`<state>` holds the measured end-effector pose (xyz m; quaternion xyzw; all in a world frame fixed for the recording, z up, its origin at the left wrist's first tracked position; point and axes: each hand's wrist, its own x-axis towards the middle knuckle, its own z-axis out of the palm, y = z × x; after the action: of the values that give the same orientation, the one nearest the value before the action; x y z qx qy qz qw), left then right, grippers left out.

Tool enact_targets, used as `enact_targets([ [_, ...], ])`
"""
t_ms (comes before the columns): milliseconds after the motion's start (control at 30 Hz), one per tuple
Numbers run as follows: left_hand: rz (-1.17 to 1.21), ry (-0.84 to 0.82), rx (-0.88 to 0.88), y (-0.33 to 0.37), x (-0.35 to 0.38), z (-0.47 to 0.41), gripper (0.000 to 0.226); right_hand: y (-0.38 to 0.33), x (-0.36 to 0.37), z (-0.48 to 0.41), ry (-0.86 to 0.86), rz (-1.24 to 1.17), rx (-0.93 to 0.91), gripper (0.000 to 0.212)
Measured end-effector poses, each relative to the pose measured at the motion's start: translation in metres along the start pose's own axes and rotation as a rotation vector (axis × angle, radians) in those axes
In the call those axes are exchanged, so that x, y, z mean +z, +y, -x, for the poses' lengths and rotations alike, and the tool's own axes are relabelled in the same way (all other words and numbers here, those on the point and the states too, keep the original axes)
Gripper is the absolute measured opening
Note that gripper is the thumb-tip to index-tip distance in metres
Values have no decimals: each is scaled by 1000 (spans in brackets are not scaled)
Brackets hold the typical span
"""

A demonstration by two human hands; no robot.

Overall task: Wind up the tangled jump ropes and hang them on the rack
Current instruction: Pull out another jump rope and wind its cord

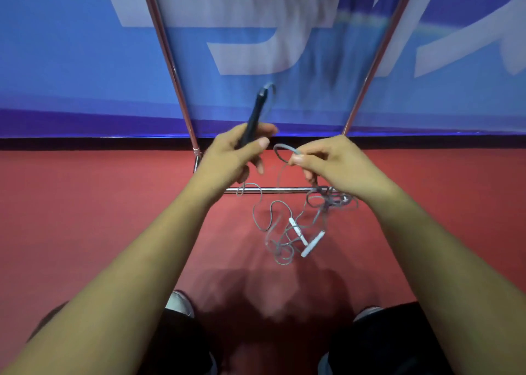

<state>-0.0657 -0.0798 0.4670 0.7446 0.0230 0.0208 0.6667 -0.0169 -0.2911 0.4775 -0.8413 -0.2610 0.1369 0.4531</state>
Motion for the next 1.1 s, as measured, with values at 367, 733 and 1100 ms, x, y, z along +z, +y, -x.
enact_targets([
  [367, 235, 109, -141, 5, 0, -5, 26, 55, 8, -3, -248, 223, 137, 27],
  [733, -433, 397, -65, -10, -39, -11, 12, 52, -12, -1, 154, -45, 106, 15],
  [1100, -162, -138, -98, 0, 14, 3, 25, 10, 1, 5, -45, -49, -2, 17],
])
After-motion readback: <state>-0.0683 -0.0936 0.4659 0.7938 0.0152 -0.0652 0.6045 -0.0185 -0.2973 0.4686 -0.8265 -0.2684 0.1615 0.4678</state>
